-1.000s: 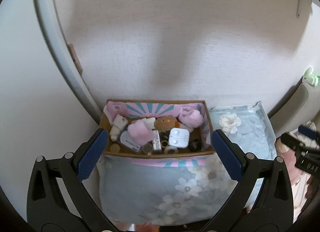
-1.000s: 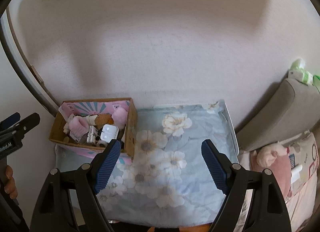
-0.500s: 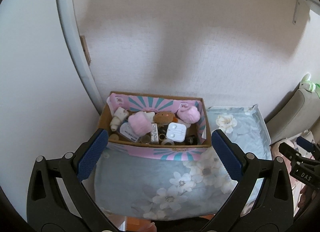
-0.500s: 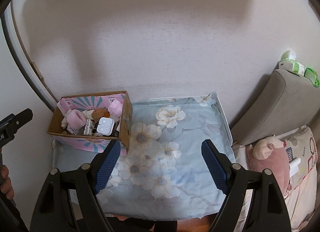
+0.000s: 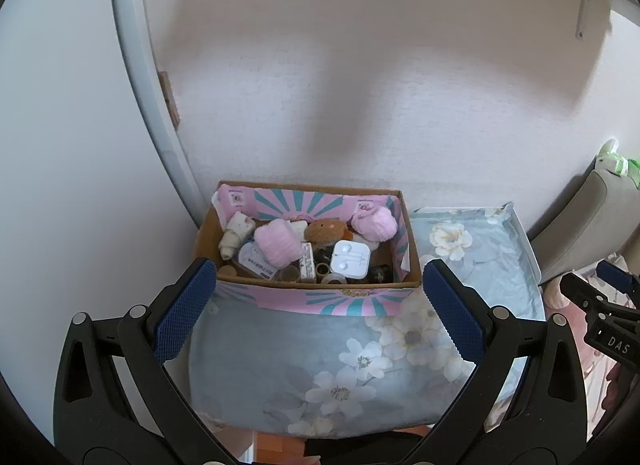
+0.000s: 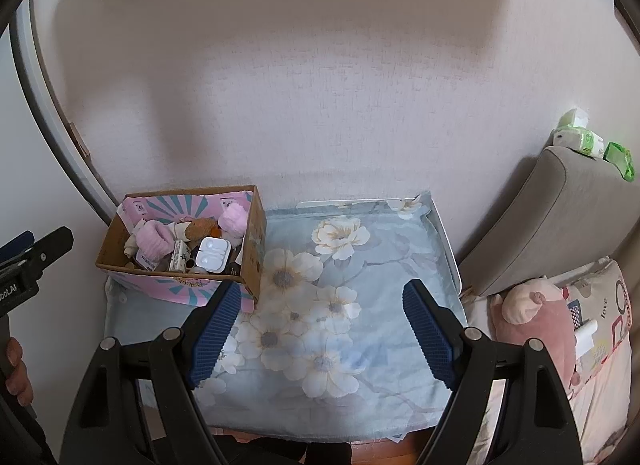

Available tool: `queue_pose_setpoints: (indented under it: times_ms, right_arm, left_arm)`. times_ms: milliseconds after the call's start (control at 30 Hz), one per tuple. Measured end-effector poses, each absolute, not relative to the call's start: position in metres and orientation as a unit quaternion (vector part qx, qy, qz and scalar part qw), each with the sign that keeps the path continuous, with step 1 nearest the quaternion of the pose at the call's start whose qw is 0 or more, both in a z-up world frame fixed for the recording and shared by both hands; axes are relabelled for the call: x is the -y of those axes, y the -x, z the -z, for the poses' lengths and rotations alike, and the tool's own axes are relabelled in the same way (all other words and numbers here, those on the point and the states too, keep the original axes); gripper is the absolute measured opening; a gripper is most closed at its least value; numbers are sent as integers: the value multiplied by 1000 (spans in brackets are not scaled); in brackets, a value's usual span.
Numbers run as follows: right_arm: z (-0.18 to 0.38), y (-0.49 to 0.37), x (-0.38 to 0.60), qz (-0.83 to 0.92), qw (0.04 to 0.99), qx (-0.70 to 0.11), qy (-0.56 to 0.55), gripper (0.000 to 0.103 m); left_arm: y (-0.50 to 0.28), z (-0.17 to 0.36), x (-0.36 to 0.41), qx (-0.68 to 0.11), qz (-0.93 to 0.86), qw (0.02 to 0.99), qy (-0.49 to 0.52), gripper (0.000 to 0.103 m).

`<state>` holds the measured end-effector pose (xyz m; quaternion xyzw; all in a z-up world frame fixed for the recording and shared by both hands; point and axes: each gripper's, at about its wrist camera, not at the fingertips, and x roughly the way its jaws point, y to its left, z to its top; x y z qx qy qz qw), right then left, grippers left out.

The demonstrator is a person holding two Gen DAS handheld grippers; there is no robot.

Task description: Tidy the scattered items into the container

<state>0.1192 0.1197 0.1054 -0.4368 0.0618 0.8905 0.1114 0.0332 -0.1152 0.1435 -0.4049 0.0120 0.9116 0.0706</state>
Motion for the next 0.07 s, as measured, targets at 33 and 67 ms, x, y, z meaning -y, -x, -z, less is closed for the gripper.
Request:
queue_pose_setpoints:
  times_ms: [33,67]
  right_arm:
    - [-106,-119,-120,-891,111,-62,437,80]
    - [-106,-119,-119,-891,111,-61,437,80]
  left_arm:
    - [-34,-144,115,-12,-913,68,403,103]
    - [-33,-143,115,-12,-913,68,403,103]
